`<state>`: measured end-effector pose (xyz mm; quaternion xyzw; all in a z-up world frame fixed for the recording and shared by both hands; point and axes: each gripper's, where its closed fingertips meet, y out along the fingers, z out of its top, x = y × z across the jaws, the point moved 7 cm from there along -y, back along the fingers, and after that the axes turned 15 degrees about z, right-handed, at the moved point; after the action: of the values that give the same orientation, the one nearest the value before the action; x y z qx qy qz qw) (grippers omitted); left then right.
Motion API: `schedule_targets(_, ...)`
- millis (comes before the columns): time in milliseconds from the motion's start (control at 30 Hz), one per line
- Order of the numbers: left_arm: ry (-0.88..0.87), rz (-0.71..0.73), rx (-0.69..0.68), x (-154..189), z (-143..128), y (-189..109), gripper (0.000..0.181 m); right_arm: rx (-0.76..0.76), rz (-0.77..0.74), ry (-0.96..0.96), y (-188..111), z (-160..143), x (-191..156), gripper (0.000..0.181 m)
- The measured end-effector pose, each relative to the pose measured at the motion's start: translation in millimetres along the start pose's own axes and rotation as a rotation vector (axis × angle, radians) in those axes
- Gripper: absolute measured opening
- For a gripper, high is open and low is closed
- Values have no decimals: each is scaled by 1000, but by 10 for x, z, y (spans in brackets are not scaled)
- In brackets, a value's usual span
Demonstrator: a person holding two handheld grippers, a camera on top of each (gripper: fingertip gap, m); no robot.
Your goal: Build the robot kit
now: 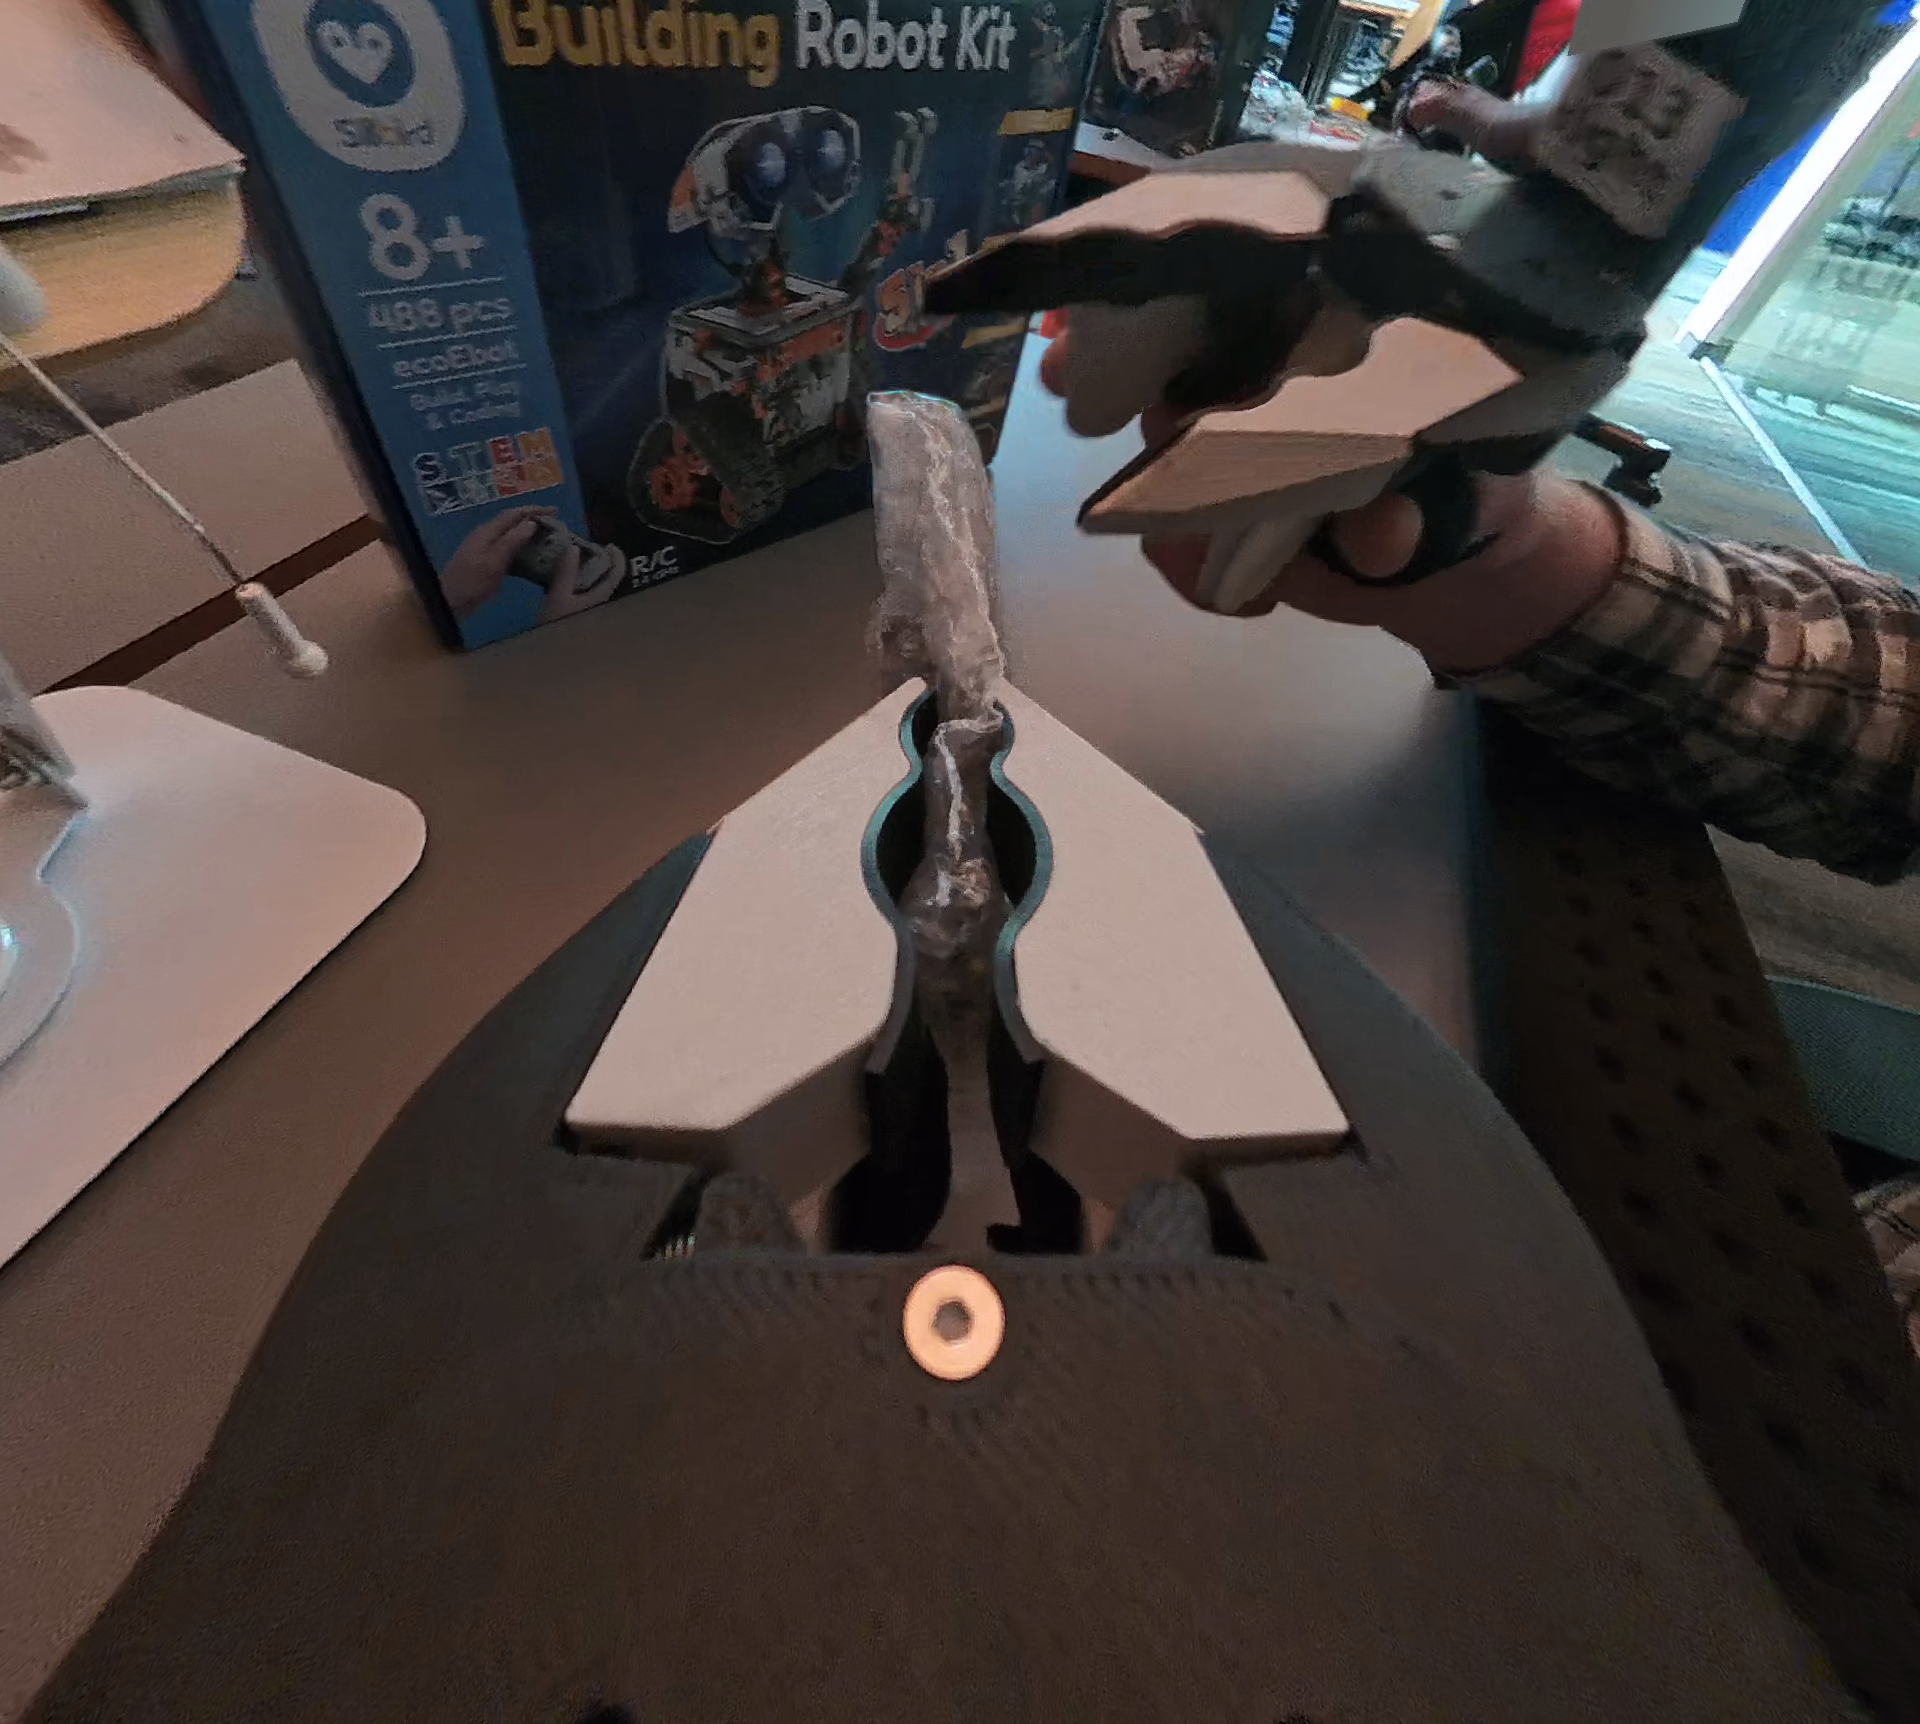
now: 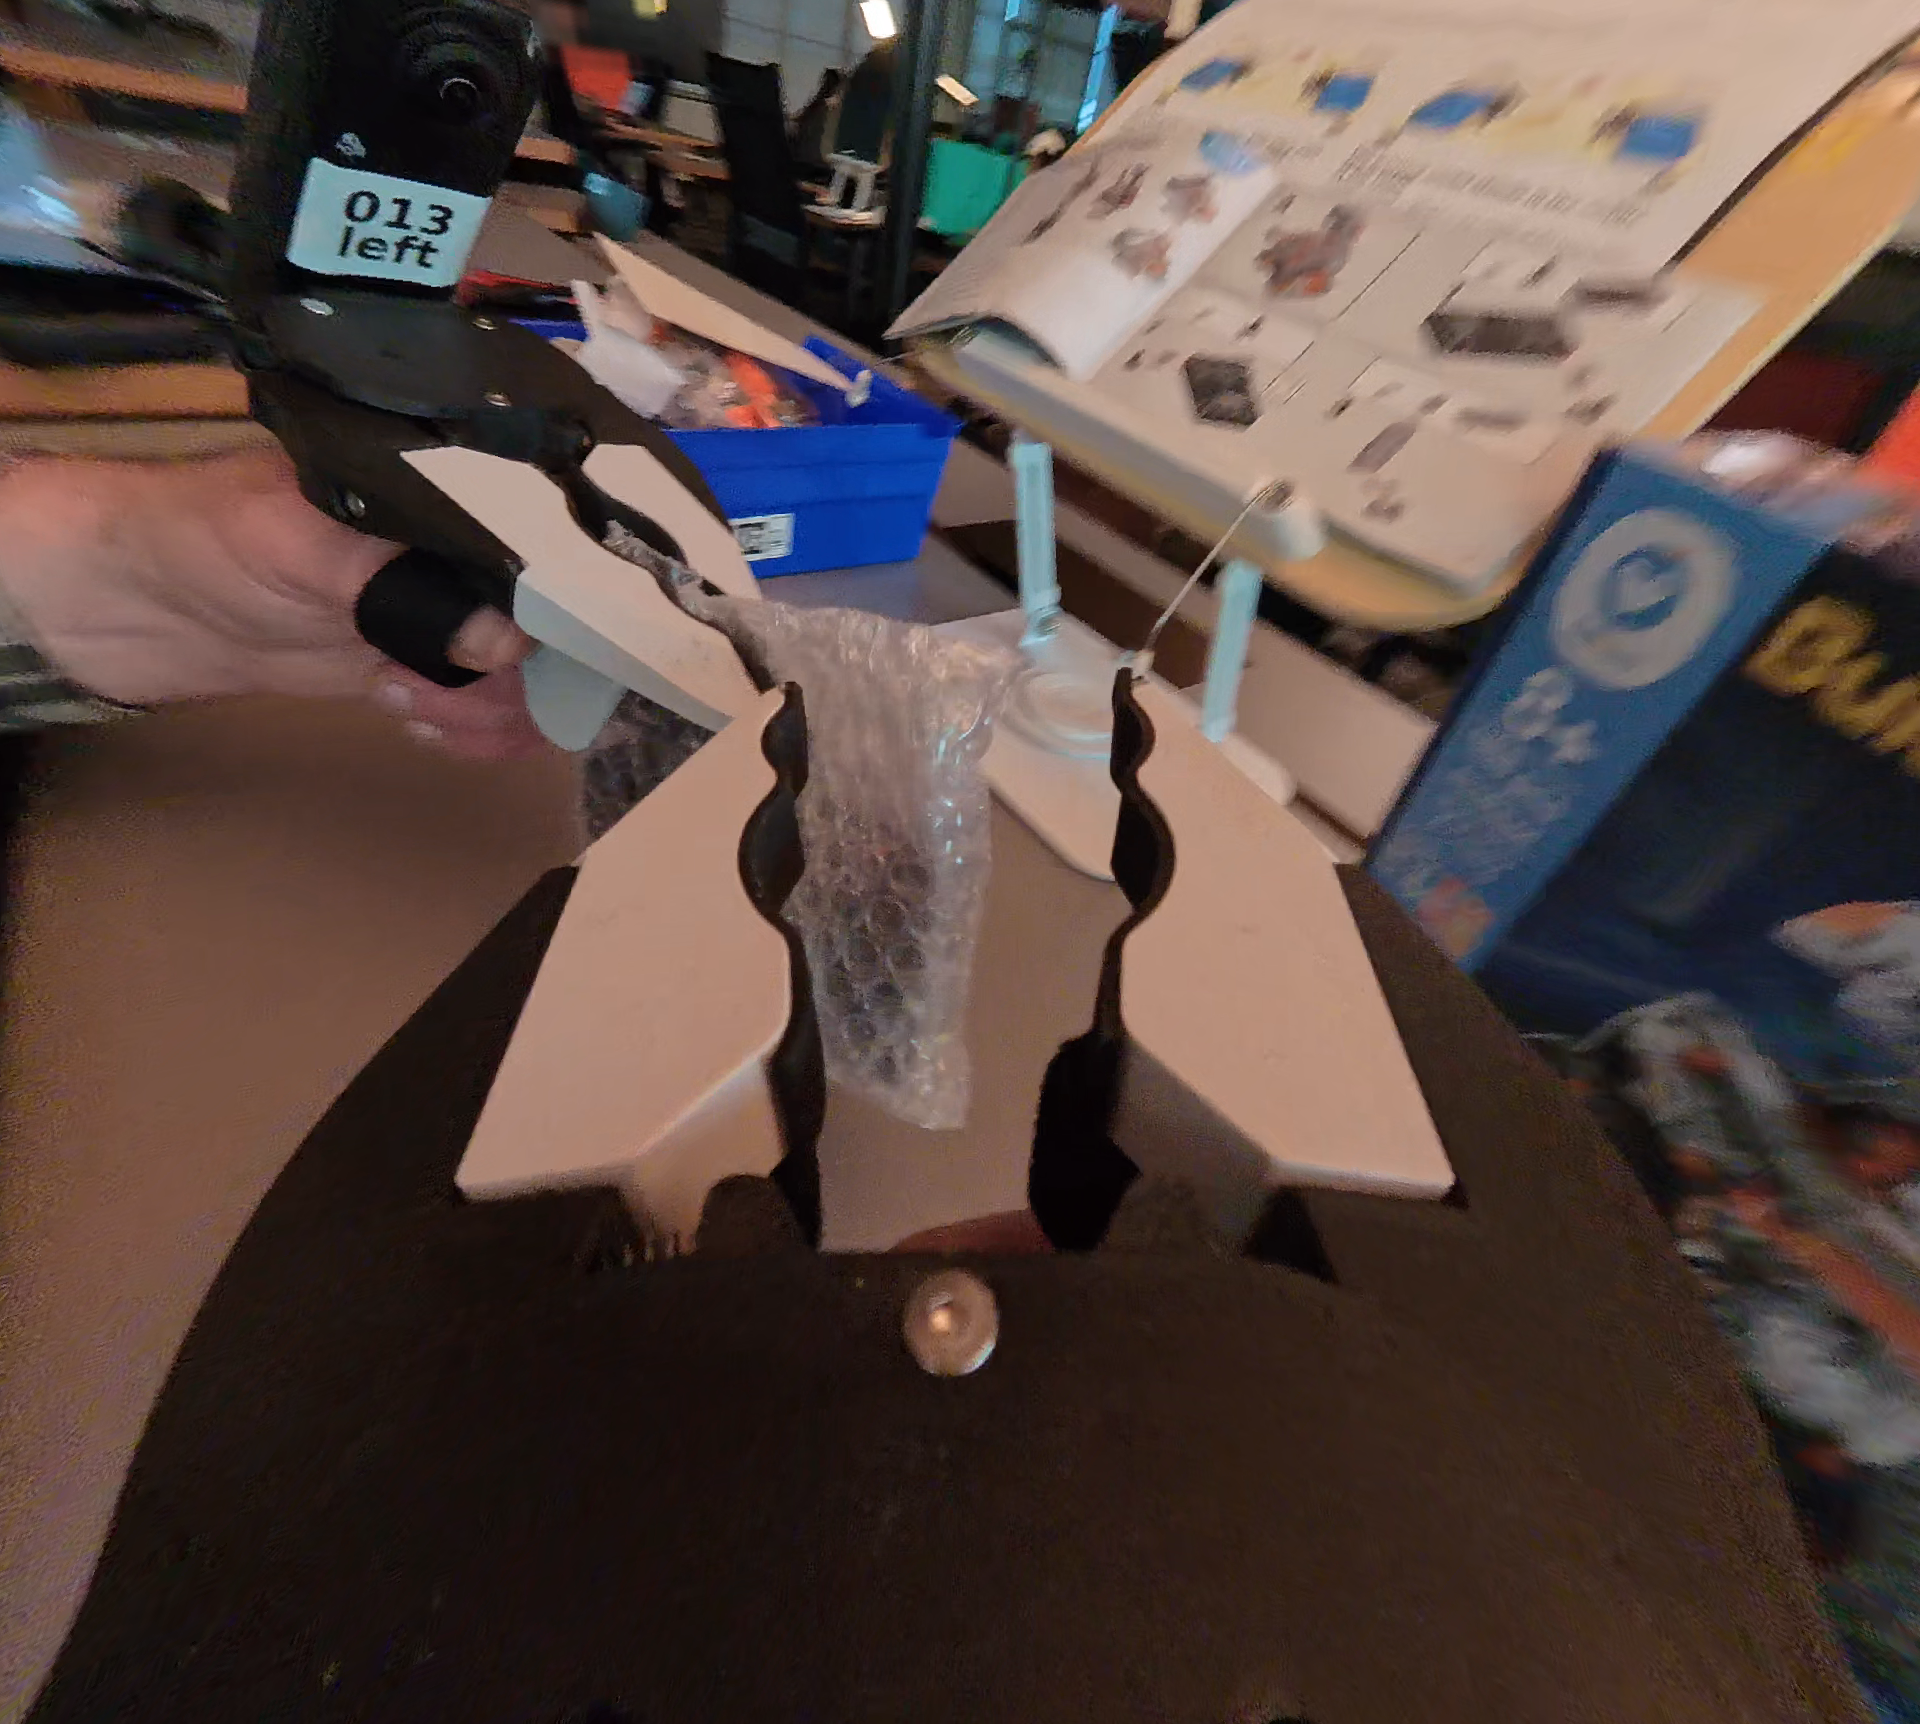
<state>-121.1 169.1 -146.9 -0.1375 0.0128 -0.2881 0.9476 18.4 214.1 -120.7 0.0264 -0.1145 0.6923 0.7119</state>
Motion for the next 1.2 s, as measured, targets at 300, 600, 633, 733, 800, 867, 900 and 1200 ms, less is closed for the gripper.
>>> schedule_targets(300,49,58,38,144,23,67,1,-30,58,41,155,-82,-128,38)
schedule_targets(600,102,70,54,210,43,70,0,-4,126,78,117,-99,-117,9)
schedule_targets(633,95,65,57,205,47,64,0,2,135,85,108,-94,-111,7)
schedule_targets(733,82,48,69,207,59,40,0,21,182,107,71,-78,-98,3)
schedule_targets(800,64,40,81,204,74,19,0,46,210,137,51,-68,-83,1)
schedule_targets(867,57,38,84,203,73,11,0,54,223,145,37,-75,-64,0)
schedule_targets(900,49,34,90,203,75,7,0,60,226,148,31,-75,-59,0)
schedule_targets(1200,-64,-42,122,106,58,-23,0,30,227,42,8,-24,-127,0)
